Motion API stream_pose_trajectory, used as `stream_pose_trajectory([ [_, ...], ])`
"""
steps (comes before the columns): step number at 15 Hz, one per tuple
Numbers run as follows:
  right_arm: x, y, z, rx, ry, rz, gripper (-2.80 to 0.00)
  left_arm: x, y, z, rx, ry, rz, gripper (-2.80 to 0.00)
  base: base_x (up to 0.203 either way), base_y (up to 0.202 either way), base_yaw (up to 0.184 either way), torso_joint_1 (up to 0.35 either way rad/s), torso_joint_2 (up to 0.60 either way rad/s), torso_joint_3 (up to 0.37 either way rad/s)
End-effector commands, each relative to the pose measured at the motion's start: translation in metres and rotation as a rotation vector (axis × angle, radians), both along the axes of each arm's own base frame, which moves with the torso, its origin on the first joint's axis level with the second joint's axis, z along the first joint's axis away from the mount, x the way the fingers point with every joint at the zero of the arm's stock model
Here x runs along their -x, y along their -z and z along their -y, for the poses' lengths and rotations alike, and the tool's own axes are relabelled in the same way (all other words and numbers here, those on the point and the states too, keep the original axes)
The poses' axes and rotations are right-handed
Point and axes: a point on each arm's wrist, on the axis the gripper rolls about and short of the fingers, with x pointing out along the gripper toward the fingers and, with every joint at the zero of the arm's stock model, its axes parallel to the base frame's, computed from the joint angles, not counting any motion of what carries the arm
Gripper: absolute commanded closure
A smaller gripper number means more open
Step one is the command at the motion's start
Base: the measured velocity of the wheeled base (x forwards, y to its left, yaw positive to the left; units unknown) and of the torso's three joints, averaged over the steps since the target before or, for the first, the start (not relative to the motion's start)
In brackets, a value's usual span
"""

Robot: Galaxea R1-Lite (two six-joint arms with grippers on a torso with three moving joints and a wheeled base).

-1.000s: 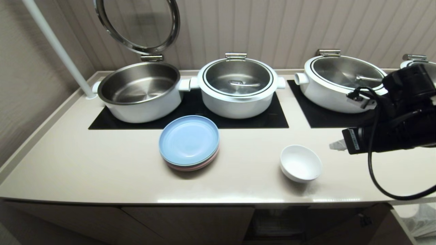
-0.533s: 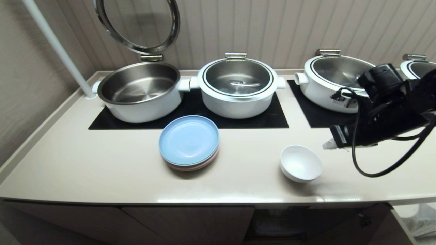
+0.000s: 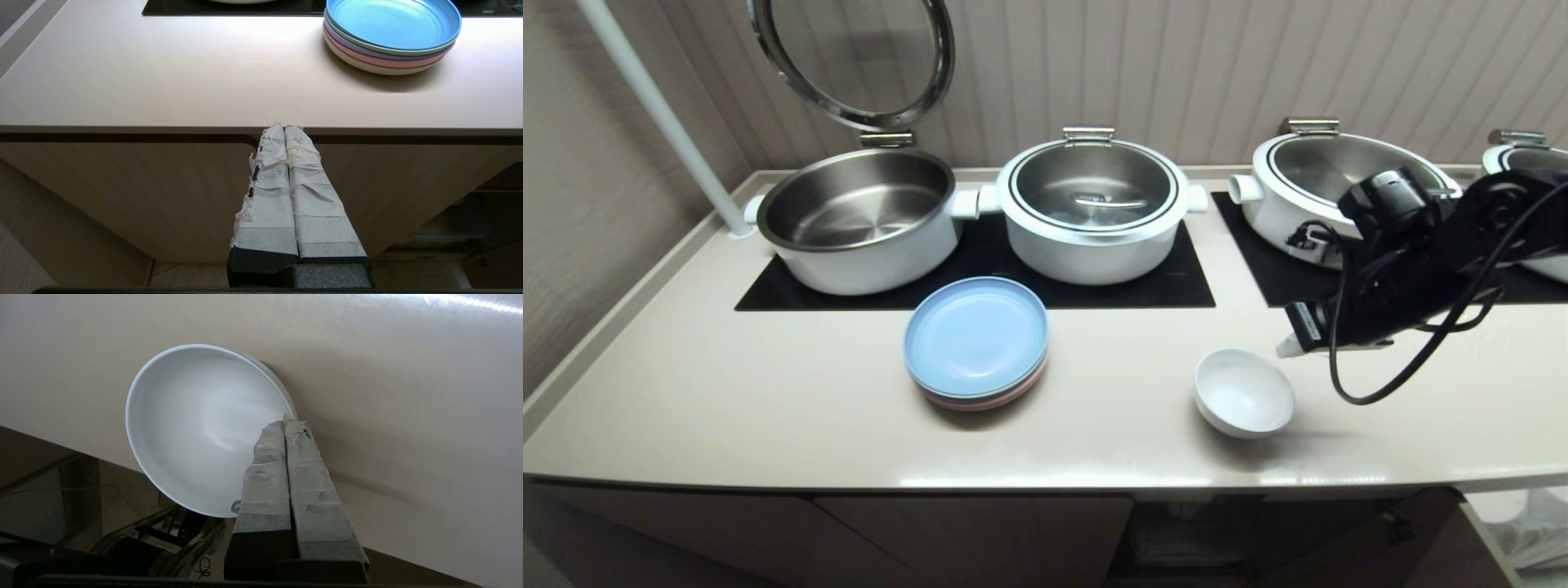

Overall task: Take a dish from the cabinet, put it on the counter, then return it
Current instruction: Pick up the bowl from the table

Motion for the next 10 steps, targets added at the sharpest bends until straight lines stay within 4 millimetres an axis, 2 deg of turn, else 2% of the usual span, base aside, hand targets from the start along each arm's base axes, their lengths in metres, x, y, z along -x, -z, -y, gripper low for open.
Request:
stream_pose_trajectory([
  [1, -0.0056, 0.0046, -0.0005, 0.006, 0.004, -0.011, 0.00, 0.0000, 0.0000, 0.0000, 0.000, 0.000, 0.000, 0.00, 0.000, 0.000, 0.000, 0.000, 0.00, 0.000],
  [8, -0.0100, 0.0026, -0.0020, 0.012, 0.002, -0.012, 0.00, 0.0000, 0.0000, 0.0000, 0.000, -0.001, 0.000, 0.00, 0.000, 0.000, 0.000, 0.000, 0.00, 0.000],
  [9, -0.0094, 0.0023, -0.0018, 0.013, 0.002, -0.015, -2.80, 0.0000, 0.0000, 0.0000, 0.000, -0.001, 0.000, 0.00, 0.000, 0.000, 0.000, 0.000, 0.00, 0.000],
  [10, -0.0089, 0.0018, -0.0018, 0.013, 0.002, -0.015, -2.80, 0.0000, 0.0000, 0.0000, 0.000, -0.001, 0.000, 0.00, 0.000, 0.000, 0.000, 0.000, 0.00, 0.000],
])
